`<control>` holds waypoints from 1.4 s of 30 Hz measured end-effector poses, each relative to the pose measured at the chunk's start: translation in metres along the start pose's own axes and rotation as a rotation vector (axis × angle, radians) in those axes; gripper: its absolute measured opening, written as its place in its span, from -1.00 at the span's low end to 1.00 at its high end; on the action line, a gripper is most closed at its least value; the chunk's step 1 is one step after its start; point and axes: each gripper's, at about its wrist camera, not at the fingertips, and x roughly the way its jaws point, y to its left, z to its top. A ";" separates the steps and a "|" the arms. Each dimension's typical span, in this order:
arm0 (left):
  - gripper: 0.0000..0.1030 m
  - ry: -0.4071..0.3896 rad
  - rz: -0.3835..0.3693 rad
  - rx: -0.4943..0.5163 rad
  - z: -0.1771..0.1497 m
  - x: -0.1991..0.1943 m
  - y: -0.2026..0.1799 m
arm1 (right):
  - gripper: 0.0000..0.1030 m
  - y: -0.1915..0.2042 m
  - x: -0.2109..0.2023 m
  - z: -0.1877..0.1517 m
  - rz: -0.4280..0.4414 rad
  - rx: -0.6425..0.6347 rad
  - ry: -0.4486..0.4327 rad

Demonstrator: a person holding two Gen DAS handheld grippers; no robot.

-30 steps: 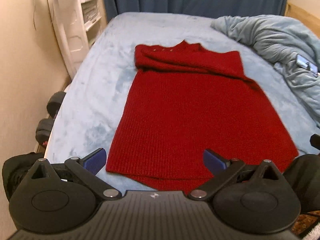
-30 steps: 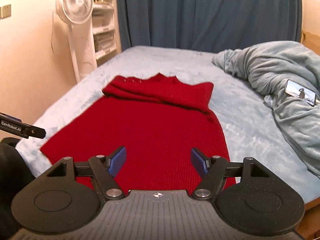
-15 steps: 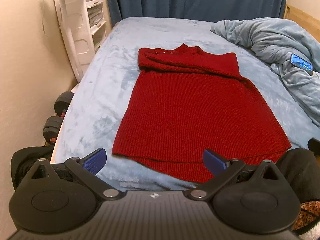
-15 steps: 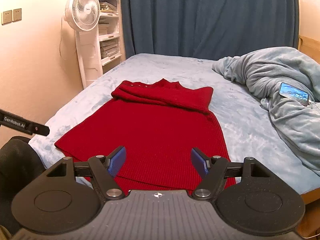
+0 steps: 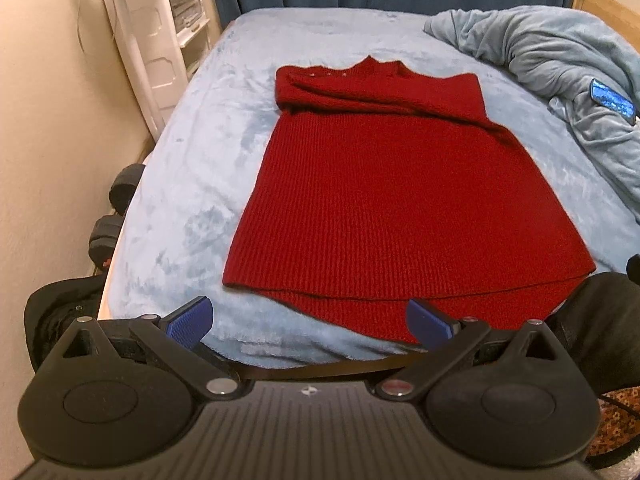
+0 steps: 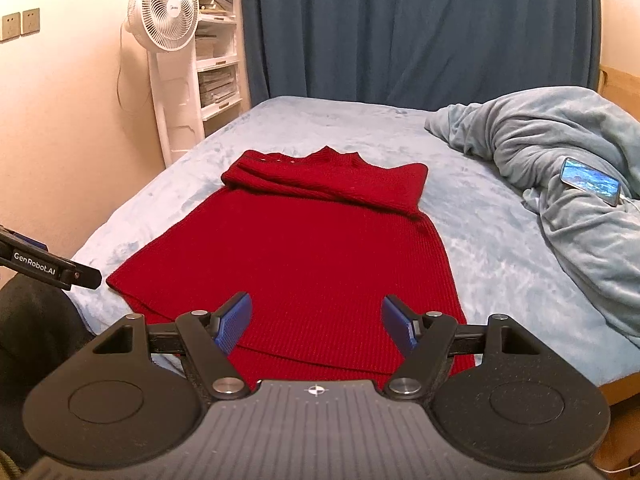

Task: Fold small clothes
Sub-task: 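Release the sleeve and raise both tools above the folded sweater, then grasp the sweater hem with the left tool while the right tool grasps the hem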

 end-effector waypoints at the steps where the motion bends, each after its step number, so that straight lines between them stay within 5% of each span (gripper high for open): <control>1: 0.99 0.007 0.004 0.001 0.000 0.002 0.000 | 0.43 0.000 0.002 0.000 0.000 0.002 0.005; 22: 0.99 0.132 0.011 -0.010 0.009 0.057 -0.001 | 0.52 -0.019 0.044 0.004 -0.034 0.022 0.083; 29: 0.99 0.054 0.062 -0.068 0.041 0.114 0.046 | 0.60 -0.092 0.112 0.012 -0.172 0.186 0.194; 34: 0.99 0.114 0.057 -0.115 0.064 0.165 0.073 | 0.61 -0.142 0.167 0.004 -0.183 0.308 0.309; 39: 0.99 0.197 0.086 -0.044 0.075 0.209 0.077 | 0.61 -0.178 0.216 -0.011 -0.192 0.374 0.394; 42: 0.99 0.179 0.058 -0.018 0.076 0.222 0.074 | 0.61 -0.193 0.238 -0.019 -0.200 0.400 0.426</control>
